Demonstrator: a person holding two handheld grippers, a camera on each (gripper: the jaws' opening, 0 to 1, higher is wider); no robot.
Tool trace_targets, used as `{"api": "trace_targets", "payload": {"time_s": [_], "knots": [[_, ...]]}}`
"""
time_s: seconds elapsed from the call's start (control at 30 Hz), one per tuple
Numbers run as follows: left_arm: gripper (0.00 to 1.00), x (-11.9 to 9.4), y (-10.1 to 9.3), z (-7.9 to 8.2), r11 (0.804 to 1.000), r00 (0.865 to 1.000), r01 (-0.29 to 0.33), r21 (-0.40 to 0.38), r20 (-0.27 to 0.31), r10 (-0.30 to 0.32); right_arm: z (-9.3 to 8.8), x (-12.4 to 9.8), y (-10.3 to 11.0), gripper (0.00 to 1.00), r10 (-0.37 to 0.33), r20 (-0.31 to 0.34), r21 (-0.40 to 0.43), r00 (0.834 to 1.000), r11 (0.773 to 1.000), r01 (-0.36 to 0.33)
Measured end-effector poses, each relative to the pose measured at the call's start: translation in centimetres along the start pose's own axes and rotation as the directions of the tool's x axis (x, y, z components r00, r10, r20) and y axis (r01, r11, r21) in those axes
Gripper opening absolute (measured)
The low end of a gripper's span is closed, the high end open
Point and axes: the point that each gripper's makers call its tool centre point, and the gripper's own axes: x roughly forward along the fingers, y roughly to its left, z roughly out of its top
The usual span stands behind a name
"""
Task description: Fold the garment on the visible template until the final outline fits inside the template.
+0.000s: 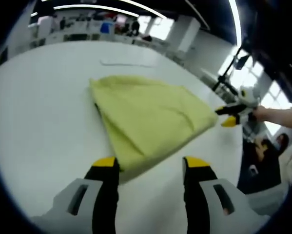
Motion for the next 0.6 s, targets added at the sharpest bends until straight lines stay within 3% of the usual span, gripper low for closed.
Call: {"api": "trace_targets", "payload": {"time_s": [0.17,0.4,0.6], "knots": [[0.32,-0.2,0.4,0.0,1.0,1.0,-0.014,-0.01,-0.001,0.014,-0.5,0.3,0.0,0.39,0.013,-0.021,0.014,1.0,1.0,-0.013],[0.05,-0.3,1.5,0.3,0.998,0.998,-0.061,-0.005,0.001,0.061,-0.8,0.4,-0.3,0.26,-0.001,-0.022,0.017,1.0,1.0,0.002],[0.0,0.4,1.6,0.0,0.997,0.997,-0.073,0.012,-0.038,0.073,-0.8,0.2,-1.3,0.04,-0.032,-0.023,0.021,0.999,0.999,0.032]]}}
